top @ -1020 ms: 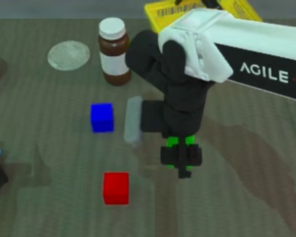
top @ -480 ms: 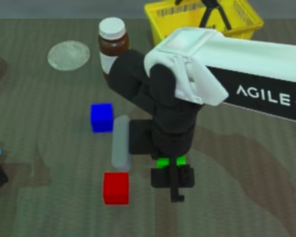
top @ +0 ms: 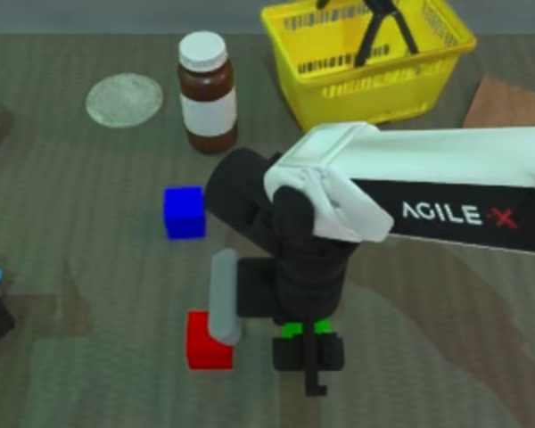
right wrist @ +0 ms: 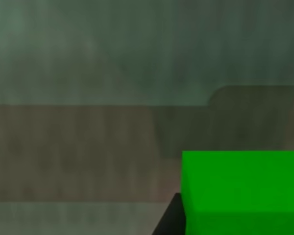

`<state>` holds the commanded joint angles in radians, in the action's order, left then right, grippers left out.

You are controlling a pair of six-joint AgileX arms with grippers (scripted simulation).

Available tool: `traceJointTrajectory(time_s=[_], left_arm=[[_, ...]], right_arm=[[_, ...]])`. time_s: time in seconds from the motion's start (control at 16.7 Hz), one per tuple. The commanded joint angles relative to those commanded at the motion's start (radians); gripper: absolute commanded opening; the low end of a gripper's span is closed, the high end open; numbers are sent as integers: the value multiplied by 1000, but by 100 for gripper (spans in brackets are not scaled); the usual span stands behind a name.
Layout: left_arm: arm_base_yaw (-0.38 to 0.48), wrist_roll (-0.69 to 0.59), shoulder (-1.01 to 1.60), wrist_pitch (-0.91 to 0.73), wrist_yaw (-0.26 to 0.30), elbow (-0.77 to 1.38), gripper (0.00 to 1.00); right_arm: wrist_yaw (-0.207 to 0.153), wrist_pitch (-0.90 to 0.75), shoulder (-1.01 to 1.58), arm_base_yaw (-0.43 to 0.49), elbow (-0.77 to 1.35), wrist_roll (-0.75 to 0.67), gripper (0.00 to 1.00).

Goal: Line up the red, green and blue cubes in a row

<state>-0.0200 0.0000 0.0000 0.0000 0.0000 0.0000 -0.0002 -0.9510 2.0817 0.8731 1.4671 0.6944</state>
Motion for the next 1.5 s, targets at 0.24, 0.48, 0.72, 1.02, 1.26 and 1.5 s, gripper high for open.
traceJointTrajectory(time_s=[0.24, 0.48, 0.72, 1.02, 1.26, 1.5], left_arm=[[0, 0, 0, 0, 0, 0, 100], [0, 0, 0, 0, 0, 0, 100], [0, 0, 0, 0, 0, 0, 100], [0, 0, 0, 0, 0, 0, 100], [0, 0, 0, 0, 0, 0, 100], [0, 0, 0, 0, 0, 0, 100]], right_arm=[[0, 13, 5, 1, -12, 0, 0], [0, 13, 5, 1, -12, 0, 23], [0, 13, 5, 1, -12, 0, 53], [0, 13, 5, 1, -12, 0, 90], [0, 13, 5, 1, -12, 0, 100], [0, 13, 5, 1, -12, 0, 100]])
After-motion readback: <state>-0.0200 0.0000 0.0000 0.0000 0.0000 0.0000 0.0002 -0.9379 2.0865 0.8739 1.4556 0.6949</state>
